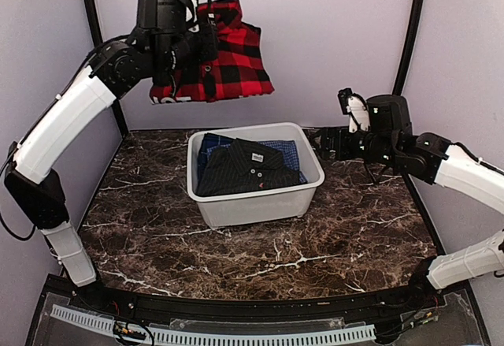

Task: Fold and stack the long sleeve shirts
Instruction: Place the crumpled shirt at the center of the board.

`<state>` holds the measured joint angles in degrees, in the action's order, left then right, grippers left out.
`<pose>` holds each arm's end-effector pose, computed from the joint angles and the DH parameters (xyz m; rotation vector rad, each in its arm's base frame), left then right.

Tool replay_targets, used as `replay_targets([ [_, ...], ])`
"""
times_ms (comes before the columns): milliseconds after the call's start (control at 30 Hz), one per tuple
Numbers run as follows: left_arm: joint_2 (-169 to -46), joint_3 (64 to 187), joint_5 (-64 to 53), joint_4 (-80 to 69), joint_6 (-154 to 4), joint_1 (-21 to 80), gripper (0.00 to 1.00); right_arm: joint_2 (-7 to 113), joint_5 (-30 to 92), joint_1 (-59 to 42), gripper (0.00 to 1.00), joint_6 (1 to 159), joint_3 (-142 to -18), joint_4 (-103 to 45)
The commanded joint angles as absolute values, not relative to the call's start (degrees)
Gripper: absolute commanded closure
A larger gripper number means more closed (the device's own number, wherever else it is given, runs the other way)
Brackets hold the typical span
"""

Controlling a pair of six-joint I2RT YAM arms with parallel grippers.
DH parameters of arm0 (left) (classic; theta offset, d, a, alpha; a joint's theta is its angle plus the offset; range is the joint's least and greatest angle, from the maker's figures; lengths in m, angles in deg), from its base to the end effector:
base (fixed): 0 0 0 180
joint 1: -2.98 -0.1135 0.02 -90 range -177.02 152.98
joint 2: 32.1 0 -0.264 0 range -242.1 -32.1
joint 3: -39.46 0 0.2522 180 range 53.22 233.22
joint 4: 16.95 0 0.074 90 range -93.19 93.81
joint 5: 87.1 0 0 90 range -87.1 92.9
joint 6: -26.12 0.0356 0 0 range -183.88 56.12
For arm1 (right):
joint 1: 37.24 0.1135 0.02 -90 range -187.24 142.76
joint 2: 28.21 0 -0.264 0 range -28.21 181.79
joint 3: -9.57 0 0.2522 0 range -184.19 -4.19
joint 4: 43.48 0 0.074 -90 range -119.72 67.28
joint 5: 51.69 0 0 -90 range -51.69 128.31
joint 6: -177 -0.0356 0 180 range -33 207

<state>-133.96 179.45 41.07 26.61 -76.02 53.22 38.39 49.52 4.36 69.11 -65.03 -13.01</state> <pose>0.2562 -0.2736 0.5179 0.0457 1.6518 -0.2759 0.2032 0.1711 0.3493 -0.2801 1.9676 0.4888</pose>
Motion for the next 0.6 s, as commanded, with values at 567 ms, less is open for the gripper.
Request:
replay_targets([
  [567,-109.2,131.0,44.4,33.2,-97.0,32.7,1.00,56.7,43.3,7.9,0.04,69.6,-78.7,-14.5],
])
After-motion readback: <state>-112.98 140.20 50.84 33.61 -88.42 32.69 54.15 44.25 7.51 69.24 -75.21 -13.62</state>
